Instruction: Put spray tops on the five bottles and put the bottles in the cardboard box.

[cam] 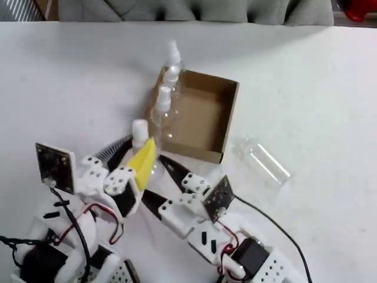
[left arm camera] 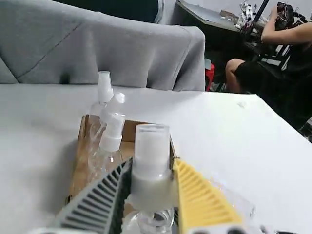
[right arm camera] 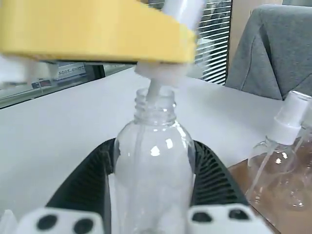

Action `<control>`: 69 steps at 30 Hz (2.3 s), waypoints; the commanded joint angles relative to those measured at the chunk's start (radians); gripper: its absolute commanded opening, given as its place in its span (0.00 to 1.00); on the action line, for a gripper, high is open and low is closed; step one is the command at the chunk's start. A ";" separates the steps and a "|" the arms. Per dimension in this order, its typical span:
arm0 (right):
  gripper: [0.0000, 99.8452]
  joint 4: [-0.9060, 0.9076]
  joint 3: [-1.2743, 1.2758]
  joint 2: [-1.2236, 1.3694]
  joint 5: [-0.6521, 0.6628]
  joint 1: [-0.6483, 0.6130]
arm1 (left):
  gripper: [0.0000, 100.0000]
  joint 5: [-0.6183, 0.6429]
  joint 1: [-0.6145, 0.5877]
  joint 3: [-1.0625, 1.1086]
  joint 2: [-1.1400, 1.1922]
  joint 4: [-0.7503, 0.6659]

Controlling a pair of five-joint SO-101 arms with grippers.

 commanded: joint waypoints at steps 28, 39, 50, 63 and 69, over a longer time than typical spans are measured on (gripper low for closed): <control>0.02 -0.016 -0.018 -0.013 0.000 0.068 | 0.02 -0.192 0.116 0.222 -0.269 0.049; 0.02 -0.016 -0.018 -0.013 0.000 0.071 | 0.24 -0.241 0.108 0.219 -0.269 0.087; 0.01 -0.022 0.005 -0.012 0.000 0.073 | 0.29 -0.242 0.108 0.146 -0.269 0.110; 0.01 -0.122 0.008 -0.007 -0.003 0.213 | 0.29 -0.244 0.108 -0.126 -0.269 0.321; 0.01 -0.122 0.008 -0.007 -0.006 0.216 | 0.09 -0.249 0.108 -0.155 -0.269 0.319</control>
